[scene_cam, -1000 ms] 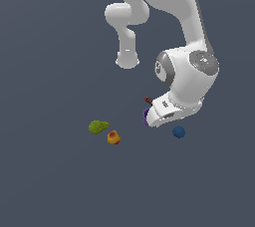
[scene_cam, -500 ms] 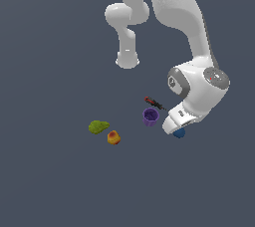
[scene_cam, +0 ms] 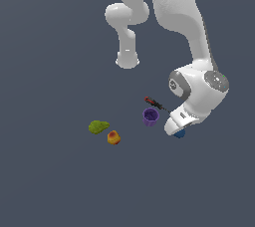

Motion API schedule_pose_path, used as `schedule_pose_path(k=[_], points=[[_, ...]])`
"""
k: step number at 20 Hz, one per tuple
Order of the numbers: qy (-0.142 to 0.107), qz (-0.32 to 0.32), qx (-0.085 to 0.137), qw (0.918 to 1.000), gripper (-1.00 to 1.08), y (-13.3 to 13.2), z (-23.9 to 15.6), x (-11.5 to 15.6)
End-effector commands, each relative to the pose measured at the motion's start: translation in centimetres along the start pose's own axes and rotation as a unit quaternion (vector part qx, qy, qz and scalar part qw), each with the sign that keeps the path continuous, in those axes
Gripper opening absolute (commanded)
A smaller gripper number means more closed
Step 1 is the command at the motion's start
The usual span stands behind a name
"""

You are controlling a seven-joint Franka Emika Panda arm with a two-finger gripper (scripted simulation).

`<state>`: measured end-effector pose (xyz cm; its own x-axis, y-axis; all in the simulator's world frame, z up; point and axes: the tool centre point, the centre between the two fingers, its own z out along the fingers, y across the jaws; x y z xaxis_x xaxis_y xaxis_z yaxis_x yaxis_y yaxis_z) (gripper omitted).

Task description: Pick up a designated object from a clutter of objects.

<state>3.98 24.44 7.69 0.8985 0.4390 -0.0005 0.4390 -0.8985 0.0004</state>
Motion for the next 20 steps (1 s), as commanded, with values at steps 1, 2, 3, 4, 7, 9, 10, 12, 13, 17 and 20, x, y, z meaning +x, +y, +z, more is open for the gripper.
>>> schedule_pose_path(k=[1, 2, 3, 4, 7, 9, 10, 12, 13, 17, 20], points=[[0.0, 0.0, 0.0, 1.0, 1.0, 0.0, 0.9, -0.1], [0.0, 0.0, 0.0, 1.0, 1.0, 0.0, 1.4, -0.1], [0.0, -0.001, 0.0, 1.0, 1.0, -0.1, 1.9, -0.1], [0.0, -0.001, 0.0, 1.0, 1.0, -0.1, 2.5, -0.1], [0.0, -0.001, 0.0, 1.0, 1.0, -0.1, 3.9, -0.1], [0.0, -0.001, 0.0, 1.0, 1.0, -0.1, 4.4, 0.0], [0.0, -0.001, 0.0, 1.0, 1.0, -0.1, 4.5, 0.0], [0.0, -0.001, 0.0, 1.0, 1.0, -0.1, 4.6, 0.0], [0.0, -0.001, 0.0, 1.0, -1.0, -0.1, 4.6, 0.0], [0.0, -0.001, 0.0, 1.0, -1.0, -0.1, 4.6, 0.0], [0.0, -0.001, 0.0, 1.0, -1.0, -0.1, 4.6, 0.0]])
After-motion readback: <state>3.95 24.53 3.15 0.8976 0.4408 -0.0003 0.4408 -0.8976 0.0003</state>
